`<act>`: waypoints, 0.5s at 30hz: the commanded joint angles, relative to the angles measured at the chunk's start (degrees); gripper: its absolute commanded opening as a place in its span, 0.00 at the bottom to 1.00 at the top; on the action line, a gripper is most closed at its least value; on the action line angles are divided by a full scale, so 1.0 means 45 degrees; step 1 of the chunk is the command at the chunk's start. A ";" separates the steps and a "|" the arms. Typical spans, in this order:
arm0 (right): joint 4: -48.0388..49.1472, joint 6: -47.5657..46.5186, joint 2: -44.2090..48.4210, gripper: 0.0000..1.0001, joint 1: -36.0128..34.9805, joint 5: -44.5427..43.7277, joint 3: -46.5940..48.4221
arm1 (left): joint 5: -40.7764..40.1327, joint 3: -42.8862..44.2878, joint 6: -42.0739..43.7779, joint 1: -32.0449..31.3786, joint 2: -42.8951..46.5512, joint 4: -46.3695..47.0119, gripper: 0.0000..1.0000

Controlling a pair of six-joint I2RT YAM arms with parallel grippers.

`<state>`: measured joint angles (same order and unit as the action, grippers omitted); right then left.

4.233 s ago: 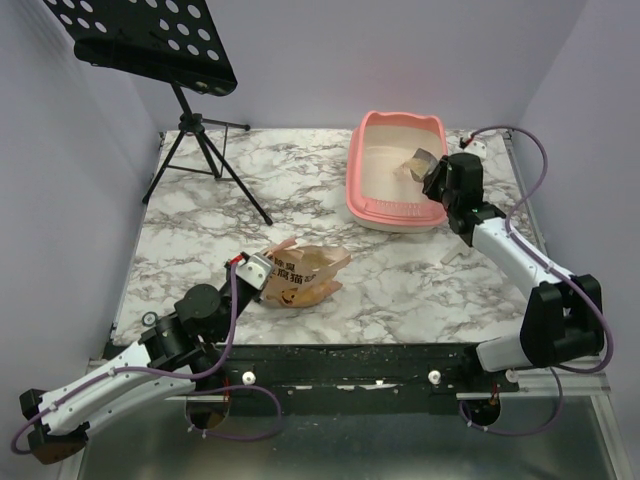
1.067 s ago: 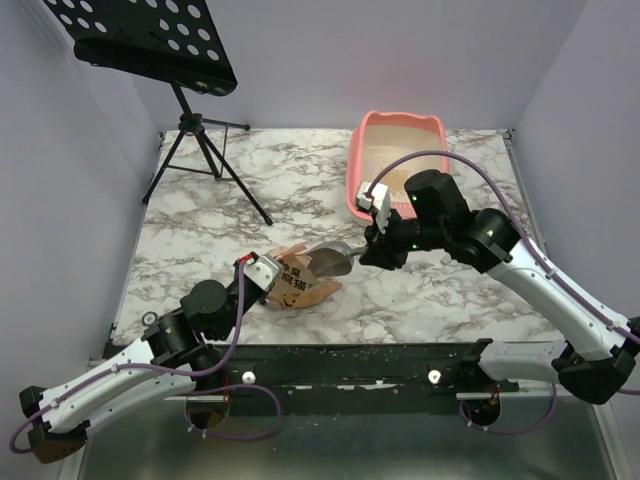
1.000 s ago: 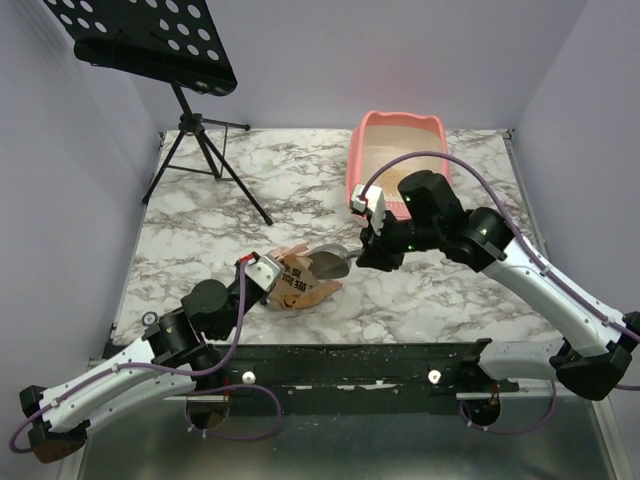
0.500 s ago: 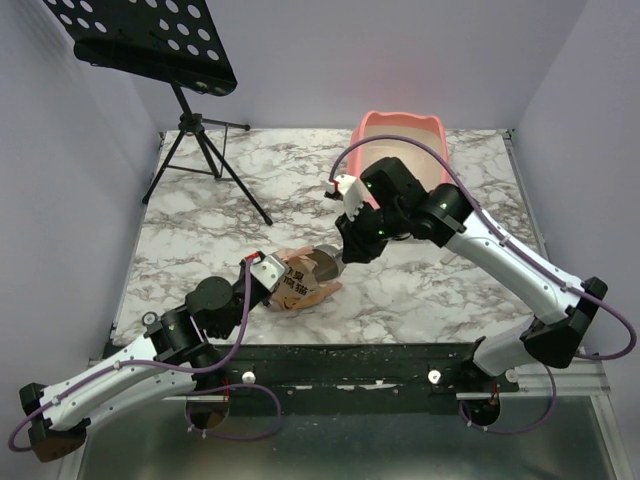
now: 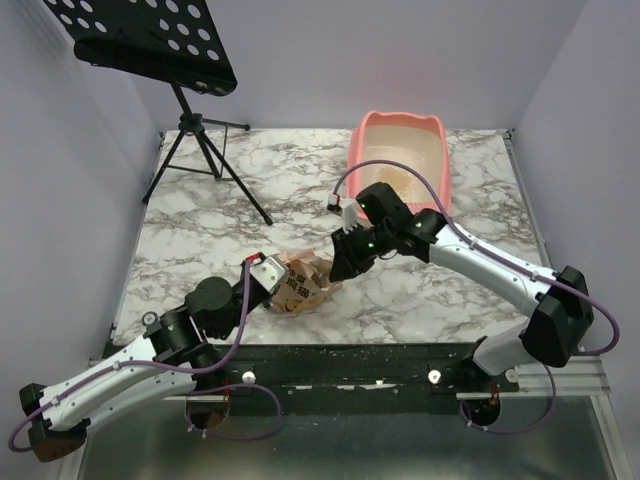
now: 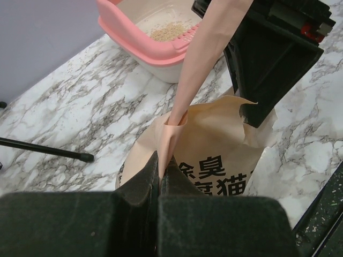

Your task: Fill the litter box with clean litter

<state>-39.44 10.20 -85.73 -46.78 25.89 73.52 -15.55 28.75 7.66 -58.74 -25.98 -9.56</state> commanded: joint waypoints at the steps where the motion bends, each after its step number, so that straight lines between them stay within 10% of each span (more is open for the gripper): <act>1: 0.2994 0.2045 0.0553 0.01 0.0453 0.2036 -0.2952 | 0.0545 0.0329 -0.0121 -0.0013 0.0089 0.0543 0.00; 15: 1.1318 0.6559 0.3483 0.01 0.1353 0.4032 -0.7662 | 0.0878 0.0232 -0.0023 -0.0013 -0.0301 0.0621 0.00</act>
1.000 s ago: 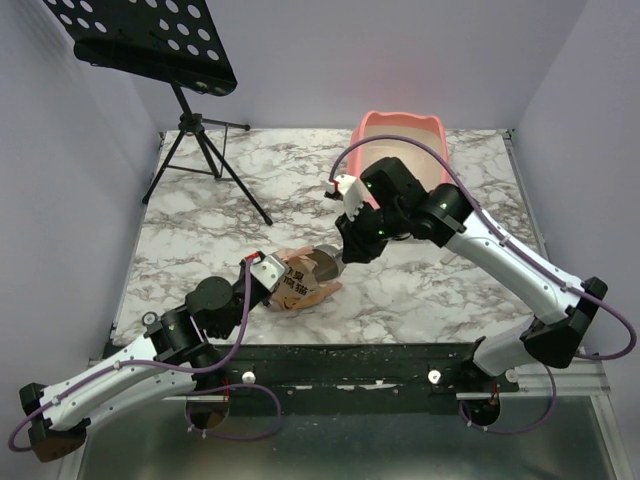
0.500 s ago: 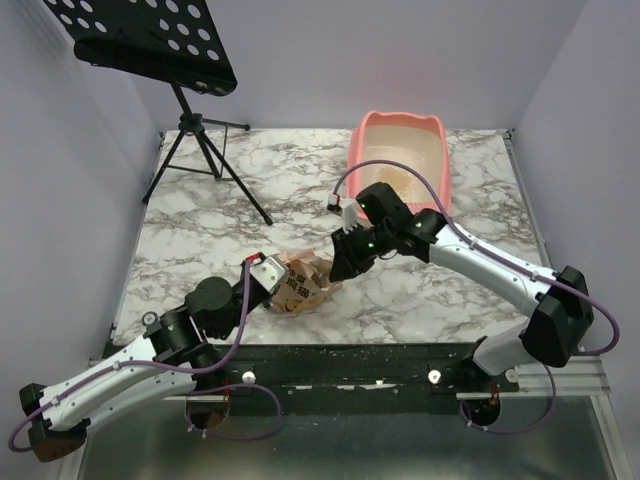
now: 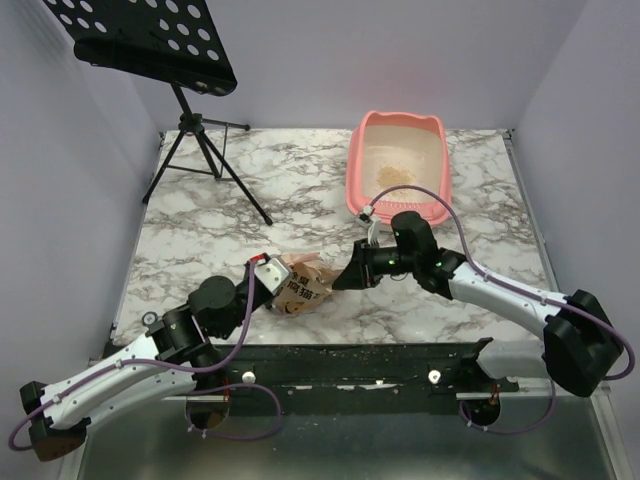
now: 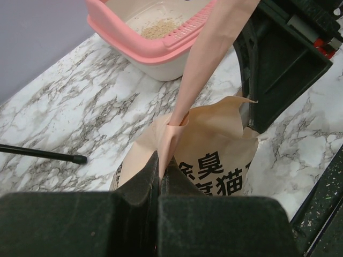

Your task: Fill the litter box with clean litter

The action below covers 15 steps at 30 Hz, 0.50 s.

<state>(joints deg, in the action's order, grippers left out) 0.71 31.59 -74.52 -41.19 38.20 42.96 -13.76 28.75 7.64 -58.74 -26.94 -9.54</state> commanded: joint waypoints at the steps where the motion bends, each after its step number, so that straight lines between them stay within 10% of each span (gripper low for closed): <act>1: 0.2845 0.2213 0.1284 0.01 0.0188 0.1317 -0.1242 | 0.0499 0.0232 -0.0018 -0.0013 -0.0127 0.0616 0.00; 15: 0.6110 0.5768 0.3784 0.01 0.0910 -0.0146 -0.4504 | 0.0966 -0.0042 0.0158 -0.0013 -0.0185 0.0850 0.00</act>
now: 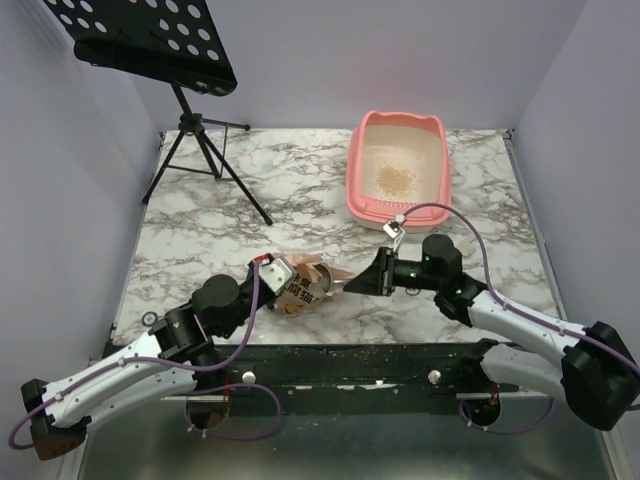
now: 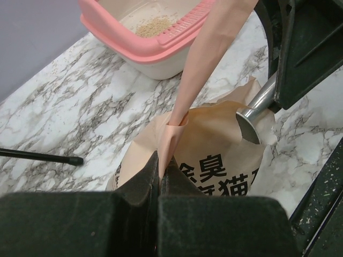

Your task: Fill the litter box with clean litter

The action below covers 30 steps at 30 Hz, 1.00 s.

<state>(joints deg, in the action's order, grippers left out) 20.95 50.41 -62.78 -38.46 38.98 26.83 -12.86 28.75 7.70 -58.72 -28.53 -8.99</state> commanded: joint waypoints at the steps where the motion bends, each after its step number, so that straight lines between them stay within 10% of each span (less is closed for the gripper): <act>1: 0.1788 0.1861 0.1546 0.01 0.0420 -0.0497 -0.1232 | 0.0943 -0.0042 0.0143 -0.0018 0.0130 0.0729 0.00; 30: -0.3932 0.2722 0.7623 0.01 0.0968 -0.3584 -0.3090 | 0.2019 -0.0100 -0.0443 -0.0076 -0.0906 0.2230 0.00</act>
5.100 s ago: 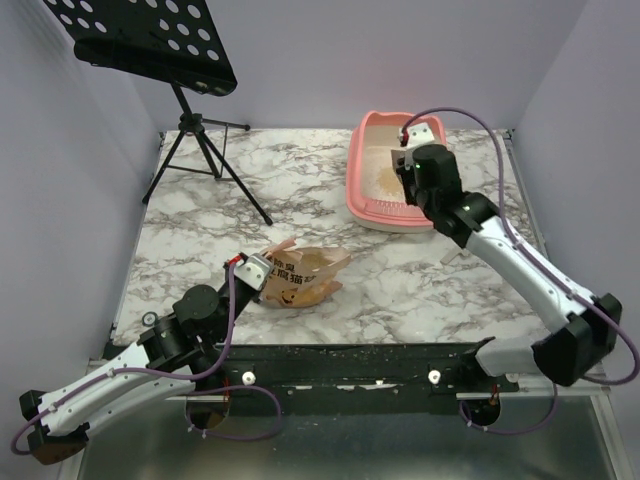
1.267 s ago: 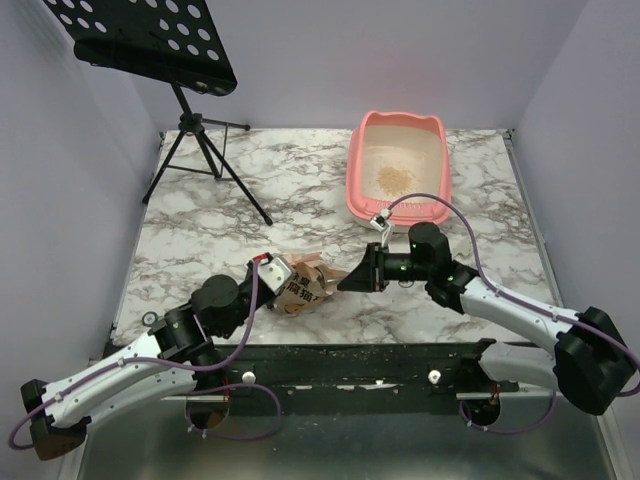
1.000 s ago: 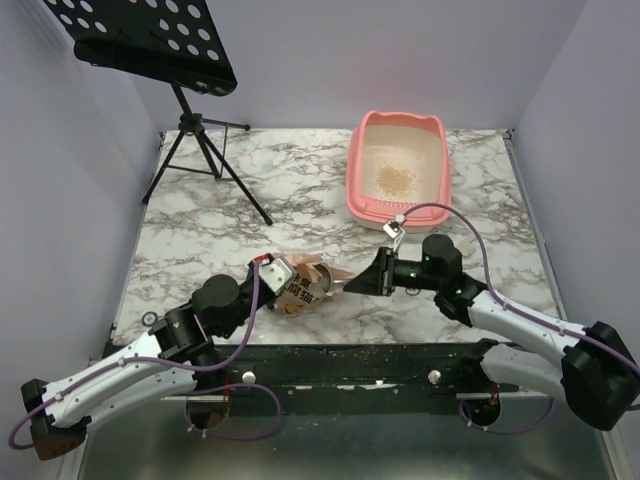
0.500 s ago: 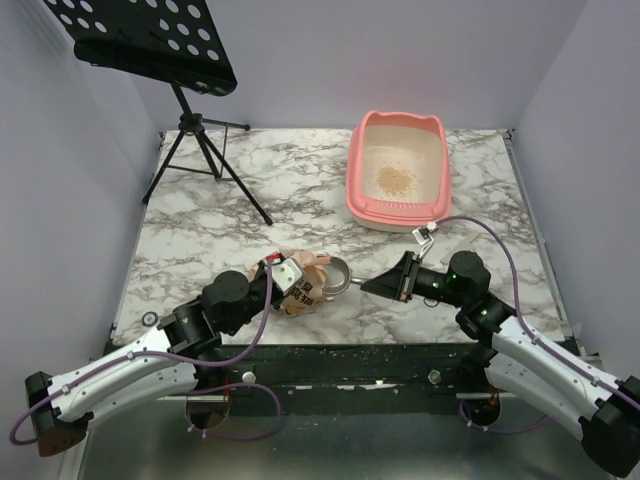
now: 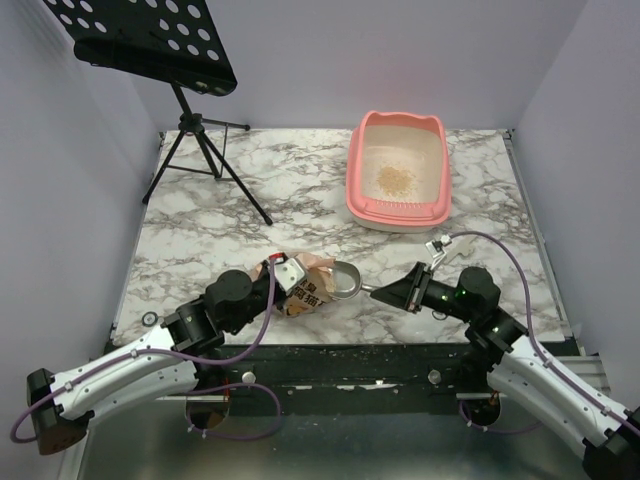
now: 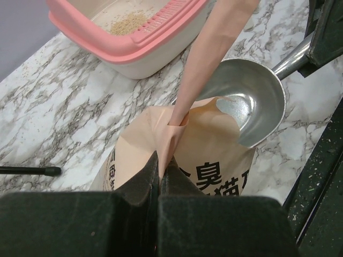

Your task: Fill the litter box with clean litter

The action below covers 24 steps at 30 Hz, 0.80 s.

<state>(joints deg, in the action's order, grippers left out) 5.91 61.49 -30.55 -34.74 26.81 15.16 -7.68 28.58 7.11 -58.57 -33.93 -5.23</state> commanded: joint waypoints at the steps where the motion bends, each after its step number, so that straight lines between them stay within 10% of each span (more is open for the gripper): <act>1: -0.0611 0.0318 0.0556 0.01 0.0142 -0.0879 -0.0633 | 0.0829 -0.0081 -0.0292 -0.0110 0.0353 0.1417 0.00; 24: -0.1958 0.1529 0.4580 0.01 0.0142 -0.0860 -0.1532 | -0.1495 -0.0413 0.0274 -0.0091 0.2560 0.1632 0.00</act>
<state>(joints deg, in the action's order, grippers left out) -0.27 66.98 -11.68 -34.39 22.87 9.61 -12.82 25.76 7.90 -58.63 -24.18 -5.37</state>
